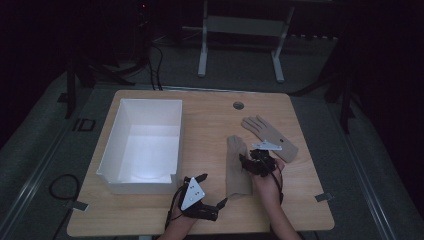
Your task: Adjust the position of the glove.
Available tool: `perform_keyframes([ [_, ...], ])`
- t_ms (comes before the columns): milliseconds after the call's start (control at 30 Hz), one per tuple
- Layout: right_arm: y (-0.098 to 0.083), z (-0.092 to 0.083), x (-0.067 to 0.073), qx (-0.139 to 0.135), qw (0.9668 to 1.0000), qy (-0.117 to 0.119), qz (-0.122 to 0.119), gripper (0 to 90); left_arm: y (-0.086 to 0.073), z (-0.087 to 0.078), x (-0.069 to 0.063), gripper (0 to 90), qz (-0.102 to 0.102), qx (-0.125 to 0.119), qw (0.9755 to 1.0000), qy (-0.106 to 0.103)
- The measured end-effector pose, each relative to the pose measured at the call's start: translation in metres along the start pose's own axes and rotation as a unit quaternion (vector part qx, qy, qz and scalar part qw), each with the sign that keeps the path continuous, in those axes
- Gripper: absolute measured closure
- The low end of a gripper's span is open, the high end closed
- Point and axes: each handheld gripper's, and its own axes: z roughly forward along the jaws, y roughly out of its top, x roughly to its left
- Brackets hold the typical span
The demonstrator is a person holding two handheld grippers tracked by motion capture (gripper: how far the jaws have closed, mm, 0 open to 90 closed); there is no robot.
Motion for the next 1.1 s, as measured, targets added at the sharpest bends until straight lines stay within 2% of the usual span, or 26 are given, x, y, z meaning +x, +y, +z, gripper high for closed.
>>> perform_keyframes([
  [67, 0.003, -0.003, -0.004, 0.001, 1.0, 0.005, 0.003, 55.4, 0.0, 0.0, 0.0, 0.5, 0.0, 0.0, 1.0, 0.0],
  [100, 0.01, -0.008, -0.011, 0.0, 1.0, 0.005, -0.002, 51.9, 0.0, 0.0, 0.0, 0.5, 0.001, 0.0, 1.0, 0.0],
  [233, 0.021, -0.018, -0.026, -0.013, 0.9994, 0.02, -0.027, 50.0, 0.0, 0.0, 0.0, 0.5, -0.001, 0.0, 1.0, 0.0],
  [300, 0.026, -0.02, -0.032, -0.011, 0.999, 0.012, -0.042, 47.0, 0.0, 0.0, 0.0, 0.5, -0.001, -0.001, 1.0, 0.0],
  [333, 0.028, -0.022, -0.036, -0.016, 0.9987, 0.021, -0.044, 46.5, 0.0, 0.0, 0.0, 0.5, -0.001, -0.001, 1.0, 0.0],
  [400, 0.033, -0.024, -0.046, -0.016, 0.9986, 0.014, -0.048, 46.3, 0.0, 0.0, 0.0, 0.5, -0.002, -0.001, 1.0, 0.0],
  [500, 0.037, -0.027, -0.06, -0.023, 0.998, 0.016, -0.056, 45.6, 0.0, 0.0, 0.0, 0.5, -0.001, -0.001, 1.0, 0.0],
  [567, 0.038, -0.027, -0.064, -0.021, 0.9978, 0.019, -0.06, 45.6, 0.0, 0.0, 0.0, 0.5, -0.001, -0.001, 1.0, 0.0],
  [600, 0.04, -0.026, -0.075, -0.021, 0.9977, 0.01, -0.063, 46.1, 0.0, 0.0, 0.0, 0.5, -0.001, -0.001, 1.0, -0.001],
  [667, 0.04, -0.025, -0.085, -0.027, 0.9974, 0.01, -0.067, 46.1, 0.0, 0.0, 0.0, 0.5, -0.001, 0.0, 1.0, -0.001],
  [767, 0.04, -0.024, -0.089, -0.025, 0.9971, 0.008, -0.072, 46.2, 0.0, 0.0, 0.0, 0.5, -0.001, -0.001, 1.0, -0.001],
  [800, 0.038, -0.019, -0.101, -0.018, 0.9965, 0.008, -0.082, 46.1, 0.0, 0.0, 0.0, 0.5, -0.002, 0.0, 1.0, -0.001],
  [967, 0.036, -0.011, -0.121, 0.002, 0.9977, 0.01, -0.067, 46.1, 0.0, 0.0, 0.0, 0.5, -0.002, 0.0, 1.0, -0.001],
  [1033, 0.036, -0.009, -0.124, 0.004, 0.9977, 0.009, -0.067, 45.6, 0.0, 0.0, 0.0, 0.5, -0.002, 0.0, 1.0, -0.001],
  [1100, 0.038, -0.003, -0.134, 0.009, 0.9973, 0.007, -0.073, 45.0, 0.0, 0.0, 0.001, 0.5, -0.002, 0.0, 1.0, -0.001],
])
